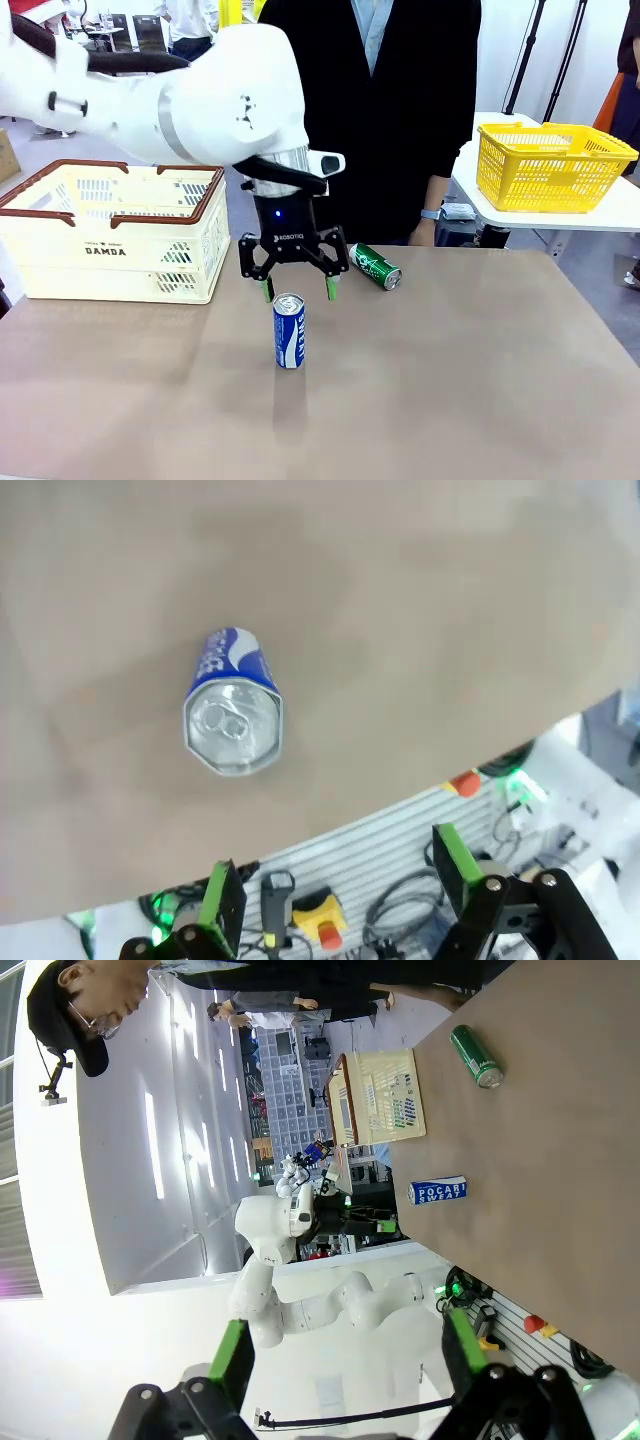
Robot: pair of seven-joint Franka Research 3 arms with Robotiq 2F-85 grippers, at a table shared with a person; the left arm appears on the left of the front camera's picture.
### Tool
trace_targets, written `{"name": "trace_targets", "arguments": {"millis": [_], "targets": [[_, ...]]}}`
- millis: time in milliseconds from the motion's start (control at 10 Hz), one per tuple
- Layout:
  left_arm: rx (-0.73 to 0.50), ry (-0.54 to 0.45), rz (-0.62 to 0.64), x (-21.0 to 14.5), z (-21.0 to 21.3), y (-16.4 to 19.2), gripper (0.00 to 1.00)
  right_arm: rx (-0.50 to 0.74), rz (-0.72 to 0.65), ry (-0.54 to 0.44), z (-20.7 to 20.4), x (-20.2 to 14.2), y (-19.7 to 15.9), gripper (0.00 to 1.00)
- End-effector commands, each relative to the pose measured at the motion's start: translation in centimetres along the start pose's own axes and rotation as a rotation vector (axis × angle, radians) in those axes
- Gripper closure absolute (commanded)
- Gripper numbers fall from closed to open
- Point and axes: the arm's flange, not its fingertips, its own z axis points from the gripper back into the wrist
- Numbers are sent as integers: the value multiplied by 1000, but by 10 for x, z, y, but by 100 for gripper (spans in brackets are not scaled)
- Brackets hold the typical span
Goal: Place the drinks into the Shopping basket.
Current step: Pick up one drink and place it into the Shopping basket.
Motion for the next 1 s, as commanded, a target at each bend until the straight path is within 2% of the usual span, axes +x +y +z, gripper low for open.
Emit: {"name": "trace_targets", "arguments": {"millis": [0,400,900], "targets": [[73,-54,94,16,-14,10,0,-12,-9,-4,-1,-2,2,0],[134,-91,51,34,-42,27,0,-12,-9,-4,-1,-2,2,0],[119,-97,40,44,-91,31,0,-12,-9,-4,-1,-2,2,0]]}}
